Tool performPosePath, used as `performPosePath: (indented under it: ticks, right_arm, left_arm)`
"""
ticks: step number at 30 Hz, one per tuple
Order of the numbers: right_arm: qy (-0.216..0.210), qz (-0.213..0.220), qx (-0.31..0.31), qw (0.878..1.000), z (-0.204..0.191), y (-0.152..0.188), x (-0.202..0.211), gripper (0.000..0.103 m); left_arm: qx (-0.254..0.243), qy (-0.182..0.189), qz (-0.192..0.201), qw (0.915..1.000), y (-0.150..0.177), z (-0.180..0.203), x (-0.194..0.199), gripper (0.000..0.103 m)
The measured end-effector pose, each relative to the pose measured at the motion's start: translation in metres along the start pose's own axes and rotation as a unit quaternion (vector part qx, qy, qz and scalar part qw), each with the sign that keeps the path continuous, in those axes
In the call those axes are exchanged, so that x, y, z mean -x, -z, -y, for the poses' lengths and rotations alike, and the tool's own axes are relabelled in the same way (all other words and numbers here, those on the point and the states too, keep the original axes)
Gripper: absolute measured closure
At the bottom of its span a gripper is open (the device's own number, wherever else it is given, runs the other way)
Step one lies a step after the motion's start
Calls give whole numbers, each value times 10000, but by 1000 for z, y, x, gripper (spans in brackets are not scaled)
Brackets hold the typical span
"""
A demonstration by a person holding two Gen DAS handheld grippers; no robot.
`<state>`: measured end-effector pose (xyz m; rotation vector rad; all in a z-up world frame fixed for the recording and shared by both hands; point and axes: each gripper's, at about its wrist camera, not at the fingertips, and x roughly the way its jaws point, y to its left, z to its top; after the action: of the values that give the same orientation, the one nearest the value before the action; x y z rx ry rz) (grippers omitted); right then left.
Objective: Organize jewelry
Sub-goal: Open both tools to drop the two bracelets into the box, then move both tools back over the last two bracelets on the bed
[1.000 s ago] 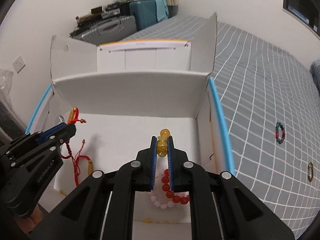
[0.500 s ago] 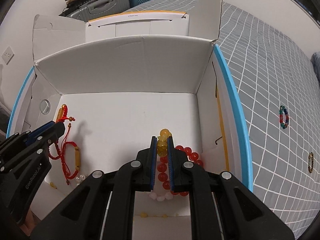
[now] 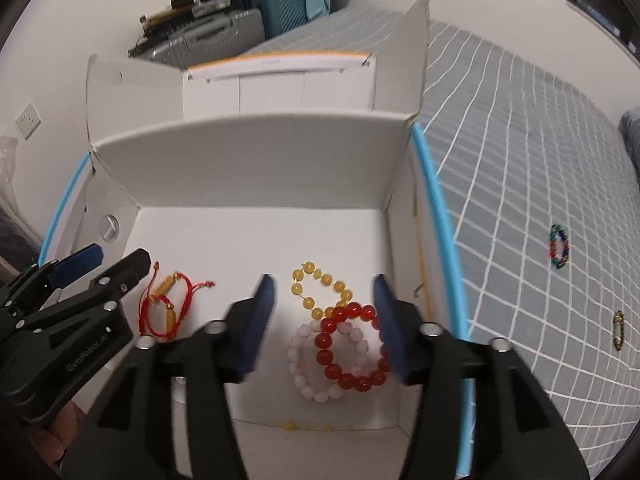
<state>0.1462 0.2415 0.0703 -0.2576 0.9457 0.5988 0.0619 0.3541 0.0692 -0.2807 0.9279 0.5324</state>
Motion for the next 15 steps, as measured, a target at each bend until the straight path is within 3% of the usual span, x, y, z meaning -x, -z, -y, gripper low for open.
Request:
performPosePath:
  ticks: [3, 5, 10, 15]
  right_arm:
    - [83, 216, -40, 9997, 7, 1, 15, 34]
    - [147, 420, -141, 9989, 16, 3, 27, 20]
    - [361, 684, -336, 9964, 45, 8, 51, 10]
    - [544, 811, -516, 9939, 78, 16, 68, 8]
  left_arm:
    - [17, 62, 122, 9999, -1, 3, 9, 26]
    - [24, 105, 183, 9998, -1, 6, 13, 18]
    - [-68, 206, 381, 9990, 1, 21, 27, 8]
    - [-222, 312, 557, 9977, 0, 45, 36, 6]
